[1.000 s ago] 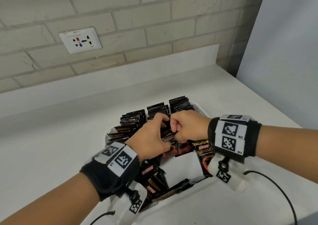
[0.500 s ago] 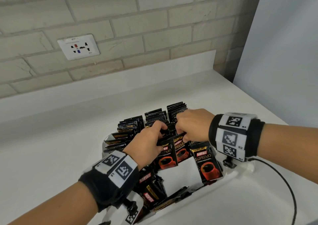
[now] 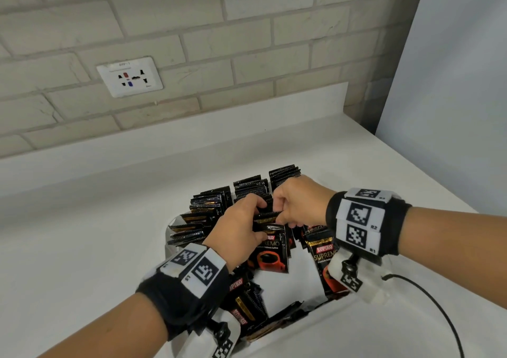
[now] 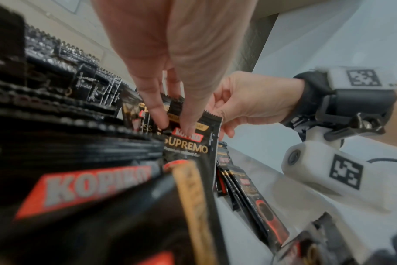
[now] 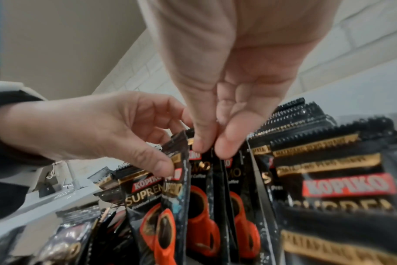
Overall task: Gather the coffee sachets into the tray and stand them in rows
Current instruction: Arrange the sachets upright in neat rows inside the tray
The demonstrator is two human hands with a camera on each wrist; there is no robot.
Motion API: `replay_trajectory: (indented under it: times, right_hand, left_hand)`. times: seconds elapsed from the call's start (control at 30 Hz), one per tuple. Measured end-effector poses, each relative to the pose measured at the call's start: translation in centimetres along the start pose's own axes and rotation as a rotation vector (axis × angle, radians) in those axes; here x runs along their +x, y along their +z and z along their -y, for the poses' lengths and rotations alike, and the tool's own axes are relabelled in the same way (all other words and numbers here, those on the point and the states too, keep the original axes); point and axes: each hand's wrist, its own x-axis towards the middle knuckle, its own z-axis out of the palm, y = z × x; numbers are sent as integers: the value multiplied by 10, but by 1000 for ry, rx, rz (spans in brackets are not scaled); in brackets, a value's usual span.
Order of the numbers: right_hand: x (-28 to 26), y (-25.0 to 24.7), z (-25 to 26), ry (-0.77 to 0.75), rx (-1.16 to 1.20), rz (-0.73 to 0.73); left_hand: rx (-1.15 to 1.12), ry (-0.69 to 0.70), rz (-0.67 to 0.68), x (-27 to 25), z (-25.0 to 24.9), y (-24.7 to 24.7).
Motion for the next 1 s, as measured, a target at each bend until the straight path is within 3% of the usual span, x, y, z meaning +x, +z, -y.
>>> replay_trajectory:
  times: [0.2,0.33,0.4,0.5,0.63,0.77,1.0]
  right_hand:
    - [-7,-1,-3,5,221,-2]
    - [-23,-16,0,-104,104,-90]
    - [-33,-19,8,-158,-25,-5]
    - [-40,-5,18,-254,-211,300]
    - [-25,21,23,-237,-424,547]
    - [-5,29,29,-164,-555,590]
    - [5,24,23,-95,-320,518]
  left_hand:
    - [84,10,-6,1,-1,2]
    - [131,-23,-4,3,-4,1]
    - [189,-19,-11,3,-7,2]
    - [271,9,-21,5,-9,4]
    - [294,23,-6,7,-9,3]
    - [282,38,-11,6,-3,0]
    - [295,49,-64,7,8,-11]
